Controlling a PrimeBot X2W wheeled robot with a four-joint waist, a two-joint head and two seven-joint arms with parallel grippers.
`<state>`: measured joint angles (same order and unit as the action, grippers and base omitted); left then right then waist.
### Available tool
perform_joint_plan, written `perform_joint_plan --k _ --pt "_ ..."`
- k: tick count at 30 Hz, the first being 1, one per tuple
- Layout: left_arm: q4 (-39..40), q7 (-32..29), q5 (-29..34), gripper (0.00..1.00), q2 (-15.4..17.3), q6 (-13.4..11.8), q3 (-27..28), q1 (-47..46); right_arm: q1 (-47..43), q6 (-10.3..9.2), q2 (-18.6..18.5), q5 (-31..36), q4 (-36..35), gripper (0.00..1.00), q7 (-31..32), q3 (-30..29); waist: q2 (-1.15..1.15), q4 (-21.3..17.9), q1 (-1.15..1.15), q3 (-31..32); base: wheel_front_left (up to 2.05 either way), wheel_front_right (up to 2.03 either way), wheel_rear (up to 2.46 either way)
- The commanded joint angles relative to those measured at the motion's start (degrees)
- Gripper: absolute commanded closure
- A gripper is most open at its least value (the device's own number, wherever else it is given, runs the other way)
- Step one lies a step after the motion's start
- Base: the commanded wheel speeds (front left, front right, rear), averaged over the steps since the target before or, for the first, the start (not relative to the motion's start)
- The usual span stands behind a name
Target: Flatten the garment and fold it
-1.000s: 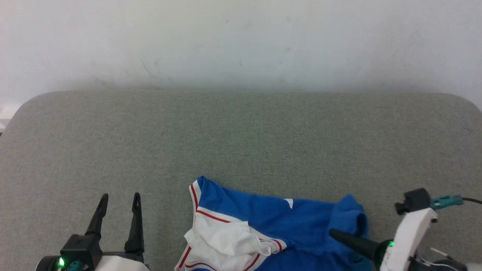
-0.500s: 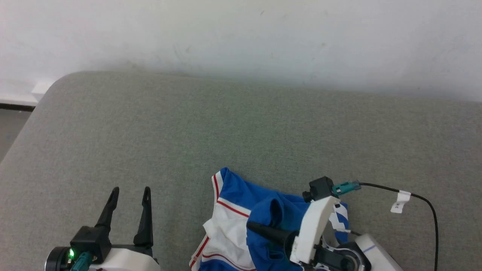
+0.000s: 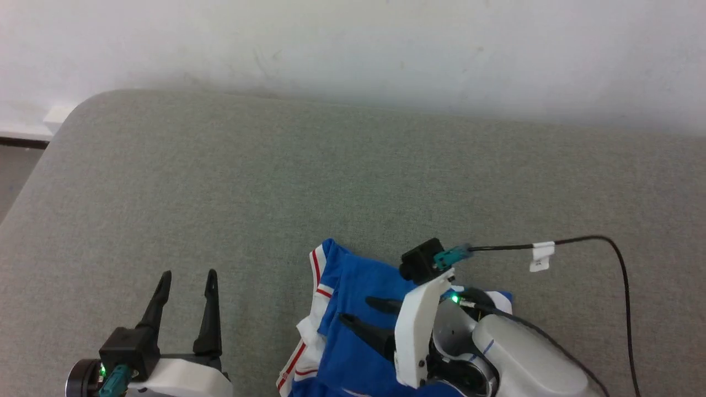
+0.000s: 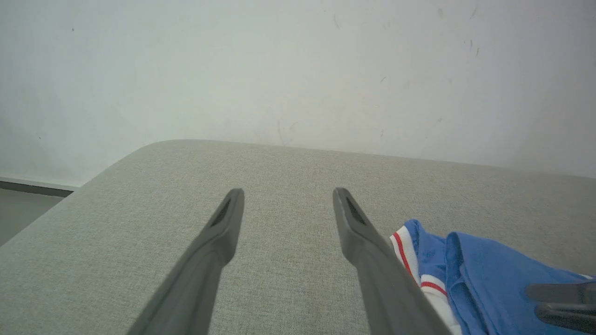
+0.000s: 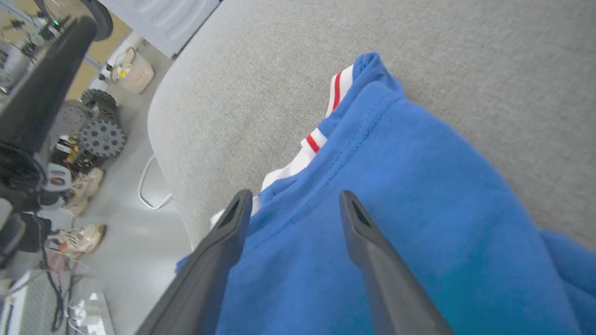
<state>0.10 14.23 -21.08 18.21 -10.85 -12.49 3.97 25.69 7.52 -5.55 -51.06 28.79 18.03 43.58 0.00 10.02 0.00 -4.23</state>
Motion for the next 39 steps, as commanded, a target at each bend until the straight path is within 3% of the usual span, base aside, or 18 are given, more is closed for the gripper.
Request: perform_joint_plan --k 1,5,9,14,21,28,33,37,39 --pt "-0.12 0.44 0.04 0.0 -0.09 0.3 0.17 -0.09 0.95 -0.03 -0.97 1.4 -0.52 0.0 -0.5 0.74 0.0 -0.74 0.0 0.69 0.0 0.0 0.0" --pt "-0.02 0.52 0.24 0.0 -0.03 -0.02 0.38 0.48 2.08 -0.03 -4.78 8.01 -4.95 0.0 -3.1 4.61 0.0 -2.17 0.0 1.57 0.0 0.0 0.0" --pt "0.16 0.54 0.47 0.0 0.32 -0.34 0.5 1.05 1.15 -0.03 -8.27 16.3 -8.16 0.0 -7.99 2.25 0.0 -3.84 0.0 2.17 0.0 0.0 0.0" --pt "0.38 0.45 0.48 0.0 0.79 -0.78 0.74 1.75 -5.4 -0.03 -10.63 28.53 -12.3 0.0 -15.77 -10.03 0.0 -5.8 0.0 3.08 0.0 0.0 0.0" --pt "0.68 0.15 0.09 0.0 1.71 -1.33 1.46 3.23 -19.16 -0.03 -8.0 37.76 -23.76 0.0 -20.95 -30.64 0.0 -8.34 0.0 4.24 0.0 0.0 0.0" --pt "0.81 -0.23 -0.29 0.0 2.69 -1.67 2.03 4.58 -29.95 -0.03 -1.72 39.85 -35.51 0.0 -19.79 -43.7 0.0 -9.97 0.0 5.15 0.0 0.0 0.0" --pt "0.84 -0.43 -0.46 0.0 2.97 -1.84 1.98 5.25 -35.25 -0.03 1.41 38.76 -39.79 0.0 -17.46 -51.68 0.0 -10.55 0.0 5.83 0.0 0.0 0.0" --pt "0.75 -0.51 -0.78 0.0 3.07 -1.84 1.9 5.83 -37.04 -0.03 2.48 30.13 -39.42 0.0 -13.91 -60.7 0.0 -10.57 0.0 6.36 0.0 0.0 0.0" --pt "0.8 -0.47 -0.97 0.0 3.02 -1.96 1.99 6.17 -37.35 -0.03 2.61 22.17 -37.3 0.0 -10.03 -65.1 0.0 -10.47 0.0 6.58 0.0 0.0 0.0"
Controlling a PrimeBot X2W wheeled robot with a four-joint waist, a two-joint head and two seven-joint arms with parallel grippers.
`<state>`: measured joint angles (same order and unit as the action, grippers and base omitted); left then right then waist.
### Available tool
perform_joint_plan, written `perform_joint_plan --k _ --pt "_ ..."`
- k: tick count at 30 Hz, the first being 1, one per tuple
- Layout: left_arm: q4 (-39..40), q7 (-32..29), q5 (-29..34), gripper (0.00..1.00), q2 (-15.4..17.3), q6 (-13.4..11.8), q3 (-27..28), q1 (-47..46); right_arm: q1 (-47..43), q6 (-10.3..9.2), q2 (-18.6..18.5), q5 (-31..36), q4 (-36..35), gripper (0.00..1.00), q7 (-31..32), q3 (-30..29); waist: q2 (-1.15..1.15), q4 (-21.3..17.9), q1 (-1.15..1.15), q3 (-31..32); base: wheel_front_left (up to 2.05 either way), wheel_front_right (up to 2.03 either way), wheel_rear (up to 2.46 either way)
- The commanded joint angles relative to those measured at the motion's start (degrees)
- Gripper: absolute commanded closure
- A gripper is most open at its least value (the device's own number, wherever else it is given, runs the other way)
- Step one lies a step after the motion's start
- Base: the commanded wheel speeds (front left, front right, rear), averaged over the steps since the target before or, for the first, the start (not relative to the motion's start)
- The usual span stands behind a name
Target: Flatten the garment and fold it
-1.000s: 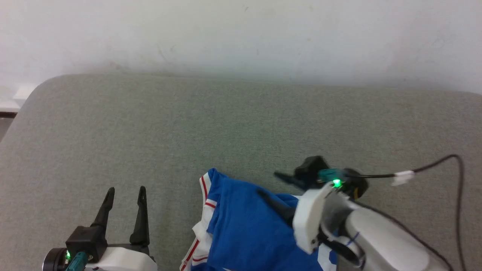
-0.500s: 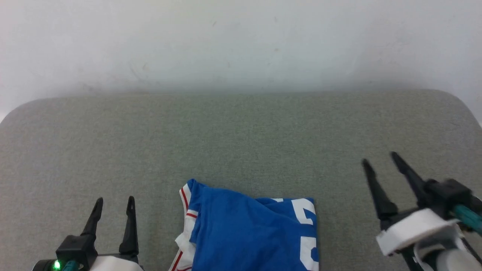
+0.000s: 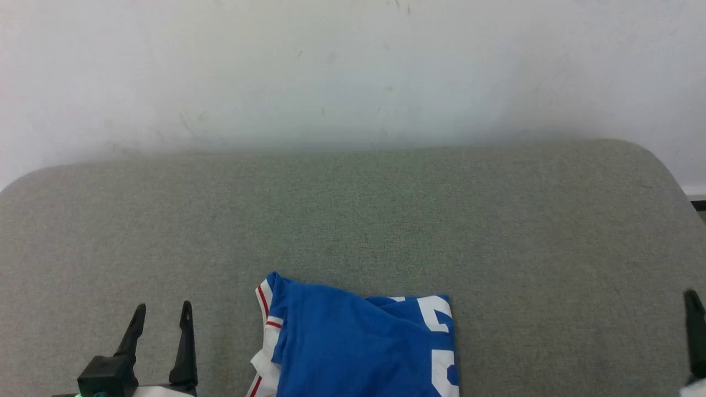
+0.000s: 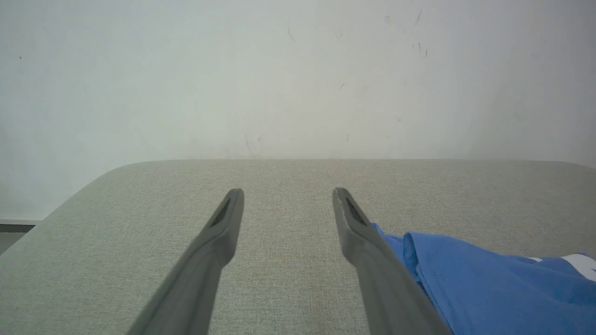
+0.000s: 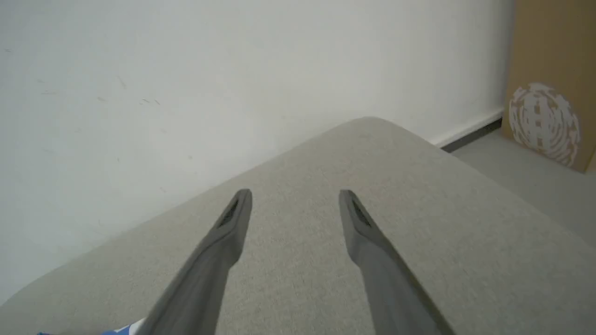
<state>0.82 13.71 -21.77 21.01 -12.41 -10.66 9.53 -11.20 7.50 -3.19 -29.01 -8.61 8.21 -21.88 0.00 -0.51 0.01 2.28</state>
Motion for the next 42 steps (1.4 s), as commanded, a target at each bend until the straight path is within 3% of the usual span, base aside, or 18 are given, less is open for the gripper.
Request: perform_joint_plan --k 1,4,6,9,12,17,25,26,27,28,34,42 --pt "0.1 0.08 -0.35 0.0 0.24 -0.41 0.21 0.76 -0.66 -0.01 0.26 -1.74 0.81 0.0 1.49 -1.81 0.0 0.12 -0.01 0.12 0.0 0.0 0.0" --pt "0.11 0.18 -0.55 0.0 0.16 -0.43 0.22 1.06 -0.71 -0.01 0.29 -11.41 6.4 0.0 11.19 -6.03 0.0 0.38 -0.01 0.22 0.0 0.0 0.0" --pt "-0.02 0.19 -0.71 0.0 0.11 -0.38 0.14 1.04 -1.12 -0.01 0.29 -12.84 9.74 0.0 17.66 -7.55 0.0 0.8 -0.01 0.11 0.0 0.0 0.0" --pt "-0.25 0.15 -0.83 0.0 0.07 -0.31 -0.03 0.67 -0.44 -0.01 0.3 -19.52 14.4 0.0 28.04 -4.72 0.0 1.5 -0.01 -0.06 0.0 0.0 0.0" --pt "-0.47 0.11 -0.98 0.0 0.1 -0.14 -0.15 0.01 0.72 -0.01 0.3 -24.25 17.62 0.0 32.84 0.69 0.0 2.26 -0.01 -0.53 0.0 0.0 0.0" --pt "-0.81 0.2 -1.02 0.0 -0.31 0.27 -0.86 -1.12 4.73 -0.01 0.31 -33.55 23.67 0.0 33.69 11.91 0.0 3.81 -0.01 -1.34 0.0 0.0 0.0" --pt "-1.67 0.42 -1.19 0.0 -0.83 1.06 -1.72 -2.96 14.46 -0.01 0.31 -44.05 35.77 0.0 25.85 25.01 0.0 6.63 -0.01 -2.65 0.0 0.0 0.0" --pt "-1.81 0.45 -1.18 0.0 -0.98 1.14 -1.88 -3.21 15.48 -0.01 0.31 -44.29 37.44 0.27 25.03 26.13 0.0 7.0 -0.01 -2.79 0.0 0.0 0.0" --pt "-1.98 0.49 -1.19 0.0 -1.15 1.19 -2.0 -3.45 16.39 -0.01 0.31 -44.45 38.89 0.71 24.24 27.05 0.0 7.32 -0.01 -2.86 0.0 0.0 0.0" --pt "-2.18 0.52 -1.39 0.0 -1.36 1.23 -1.99 -3.63 17.16 -0.01 0.31 -44.76 40.07 1.0 23.68 27.87 0.0 7.62 -0.01 -2.91 0.0 0.0 0.0" --pt "-3.13 0.76 -1.47 0.0 -1.64 1.02 -1.71 -3.54 19.43 -0.01 -1.04 -40.89 39.77 1.0 20.82 31.72 0.0 7.79 -0.01 -2.78 0.0 0.0 0.0" --pt "-2.94 0.93 -1.07 0.0 -1.16 0.71 -1.4 -2.75 19.55 -0.01 -10.56 -24.01 31.42 1.0 16.71 39.98 0.0 4.78 -0.01 -1.78 0.0 0.0 0.0"
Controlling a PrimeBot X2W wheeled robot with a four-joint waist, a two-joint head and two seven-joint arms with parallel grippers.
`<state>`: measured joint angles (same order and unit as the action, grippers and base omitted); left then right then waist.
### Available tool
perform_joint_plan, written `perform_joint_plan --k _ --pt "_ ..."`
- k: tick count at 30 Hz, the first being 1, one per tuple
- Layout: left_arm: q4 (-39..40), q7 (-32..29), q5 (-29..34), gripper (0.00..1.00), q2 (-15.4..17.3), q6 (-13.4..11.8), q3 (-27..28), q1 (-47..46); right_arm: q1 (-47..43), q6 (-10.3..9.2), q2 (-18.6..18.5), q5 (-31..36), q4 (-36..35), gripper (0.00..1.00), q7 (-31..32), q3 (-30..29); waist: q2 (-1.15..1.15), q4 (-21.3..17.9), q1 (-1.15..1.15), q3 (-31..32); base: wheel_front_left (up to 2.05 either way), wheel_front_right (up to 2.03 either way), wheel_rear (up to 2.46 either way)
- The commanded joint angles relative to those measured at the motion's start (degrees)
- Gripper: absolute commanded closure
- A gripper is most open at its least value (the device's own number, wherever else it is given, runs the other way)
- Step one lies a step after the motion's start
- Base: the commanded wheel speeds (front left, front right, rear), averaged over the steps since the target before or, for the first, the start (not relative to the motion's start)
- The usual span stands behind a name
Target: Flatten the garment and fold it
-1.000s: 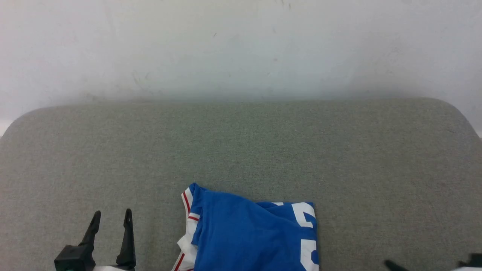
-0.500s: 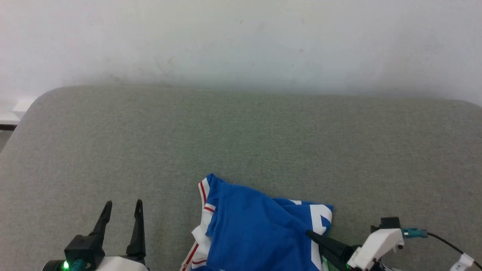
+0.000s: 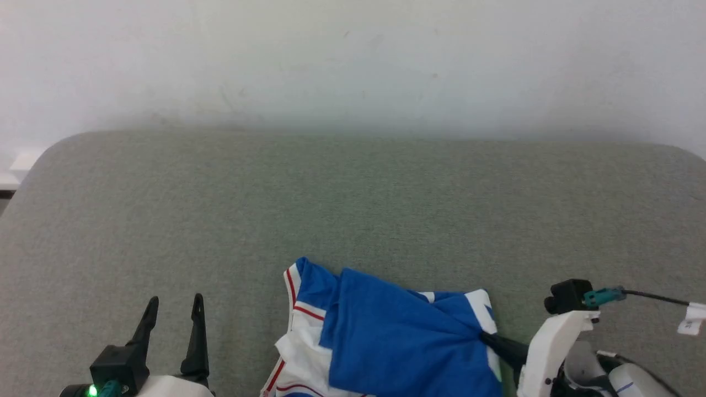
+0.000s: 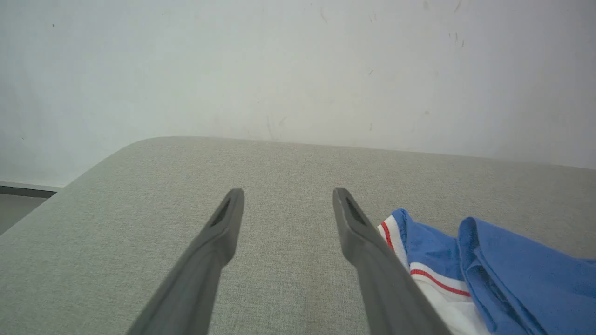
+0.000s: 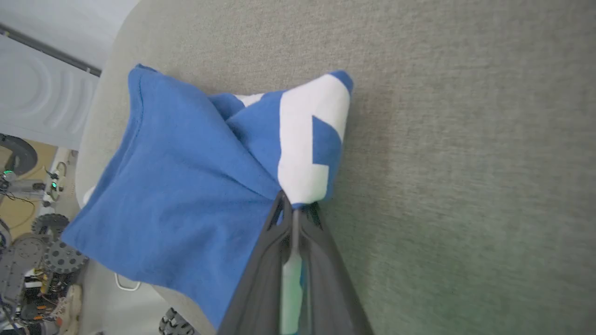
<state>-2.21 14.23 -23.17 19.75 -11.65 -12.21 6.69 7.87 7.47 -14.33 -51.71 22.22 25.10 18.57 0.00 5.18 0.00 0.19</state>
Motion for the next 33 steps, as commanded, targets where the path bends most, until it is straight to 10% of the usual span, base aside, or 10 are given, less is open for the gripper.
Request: perform_joint_plan --k 1,19,33 --pt "0.26 0.42 0.39 0.0 0.14 -0.13 0.18 0.19 0.57 0.02 -0.71 0.94 -0.59 1.0 -0.23 0.19 0.0 -1.68 0.0 0.34 0.0 0.0 0.0" --pt "5.75 0.71 2.14 0.0 -0.93 -0.54 0.47 -2.36 -0.9 0.02 -13.99 24.74 -16.88 1.0 9.26 -9.68 0.0 -17.73 0.0 -6.78 0.0 0.0 0.0" --pt "9.39 -0.42 5.26 0.0 1.1 2.18 -1.6 -13.5 11.96 0.02 -18.03 36.59 -0.92 1.0 -3.51 -22.04 0.0 -21.72 0.0 -22.1 0.0 0.0 0.0"
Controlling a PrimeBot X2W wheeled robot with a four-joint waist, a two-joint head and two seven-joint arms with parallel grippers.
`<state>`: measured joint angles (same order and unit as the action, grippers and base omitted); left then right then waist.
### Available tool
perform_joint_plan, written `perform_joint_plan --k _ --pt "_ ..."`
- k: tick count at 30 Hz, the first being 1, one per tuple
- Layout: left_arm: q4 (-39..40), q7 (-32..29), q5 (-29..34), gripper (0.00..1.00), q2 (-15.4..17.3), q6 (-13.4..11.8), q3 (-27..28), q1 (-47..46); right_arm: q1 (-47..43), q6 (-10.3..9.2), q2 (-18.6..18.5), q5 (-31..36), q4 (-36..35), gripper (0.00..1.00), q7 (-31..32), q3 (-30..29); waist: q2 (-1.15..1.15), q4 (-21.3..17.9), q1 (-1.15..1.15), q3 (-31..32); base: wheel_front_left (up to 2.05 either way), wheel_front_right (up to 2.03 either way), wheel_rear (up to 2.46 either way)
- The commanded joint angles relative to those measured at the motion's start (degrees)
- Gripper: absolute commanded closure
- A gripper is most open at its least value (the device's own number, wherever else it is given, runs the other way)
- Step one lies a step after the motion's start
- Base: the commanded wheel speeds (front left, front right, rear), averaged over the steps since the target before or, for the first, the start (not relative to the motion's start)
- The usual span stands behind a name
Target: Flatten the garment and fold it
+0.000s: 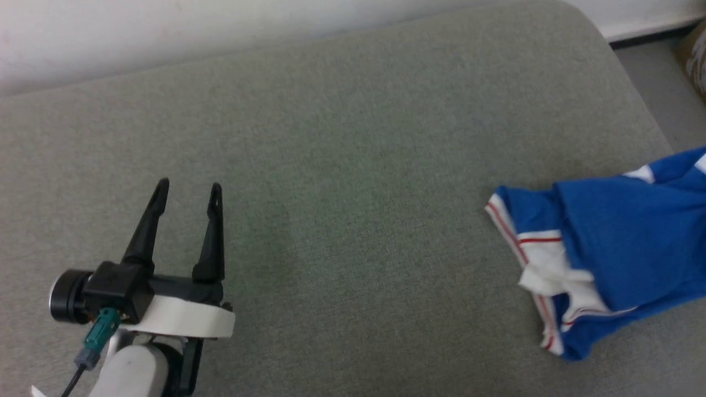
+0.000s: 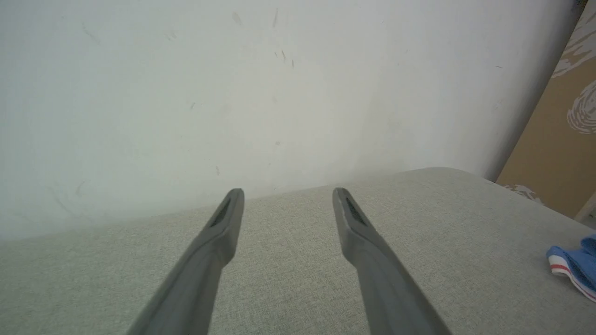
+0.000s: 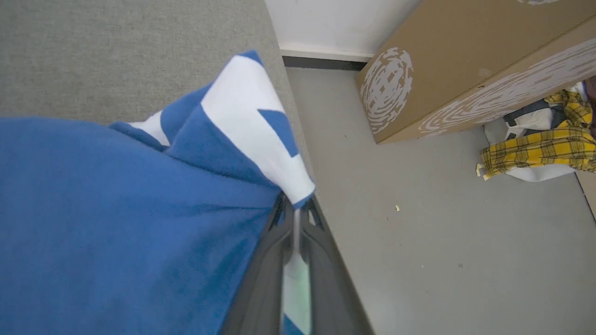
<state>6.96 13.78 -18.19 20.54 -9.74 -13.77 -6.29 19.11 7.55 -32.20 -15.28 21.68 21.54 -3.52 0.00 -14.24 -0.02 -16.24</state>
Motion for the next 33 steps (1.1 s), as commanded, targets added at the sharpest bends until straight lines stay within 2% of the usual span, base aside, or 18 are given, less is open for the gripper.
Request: perform_joint_plan --k 1,4,8,9,10,11,16,22,27,33 --pt "0.43 -0.13 0.48 0.0 0.48 0.42 -0.17 -1.25 1.71 -0.06 -0.39 1.21 0.97 1.0 -1.6 -1.12 0.0 -2.18 0.02 -6.49 0.0 0.0 0.0" --pt "0.89 -0.48 0.93 0.0 0.81 0.82 -0.57 -3.12 4.2 -0.06 0.78 3.23 4.77 1.0 -5.77 -4.39 0.0 -1.69 0.02 -8.51 0.0 0.0 0.0" --pt "0.52 -0.55 1.06 0.0 0.82 1.17 -1.03 -4.53 6.25 -0.06 4.5 4.58 10.29 1.0 -9.93 -5.99 0.0 -0.91 0.02 -9.7 0.0 0.0 0.0" --pt "0.23 -0.53 0.98 0.0 0.75 1.2 -1.09 -4.67 6.6 -0.06 5.43 4.65 11.78 0.79 -10.83 -6.16 0.0 -0.73 0.02 -9.74 0.0 0.0 0.0" --pt "-0.07 -0.48 0.89 0.0 0.64 1.25 -1.18 -4.79 6.79 -0.06 6.0 5.11 13.28 0.51 -11.66 -6.11 0.0 -0.5 0.02 -9.66 0.0 0.0 0.0" --pt "-0.43 -0.42 0.79 0.0 0.5 1.29 -1.28 -4.83 7.0 -0.06 6.59 5.28 14.78 0.01 -12.53 -6.29 0.0 -0.25 0.02 -9.45 0.0 0.0 0.0" --pt "-2.45 0.11 0.13 0.0 -0.52 1.37 -1.61 -4.27 6.88 -0.06 7.39 7.94 19.96 0.0 -18.72 -9.78 0.0 1.03 0.02 -6.77 0.0 0.0 0.0" --pt "-5.24 0.81 -1.04 0.0 -2.22 0.99 -1.28 -0.96 3.48 -0.06 8.17 12.5 18.63 0.0 -27.84 -13.53 0.0 2.5 0.02 0.41 0.0 0.0 0.0" --pt "-7.01 1.07 -1.51 0.0 -3.45 0.43 -0.73 2.35 -2.46 -0.06 10.94 13.17 12.95 0.0 -30.94 -10.88 0.0 4.75 0.02 6.3 0.0 0.0 0.0" --pt "-8.23 1.18 -1.5 0.0 -4.39 0.01 0.51 5.27 -8.67 -0.06 17.47 10.77 3.63 0.0 -31.13 -4.2 0.0 8.18 0.02 10.56 0.0 0.0 0.0"
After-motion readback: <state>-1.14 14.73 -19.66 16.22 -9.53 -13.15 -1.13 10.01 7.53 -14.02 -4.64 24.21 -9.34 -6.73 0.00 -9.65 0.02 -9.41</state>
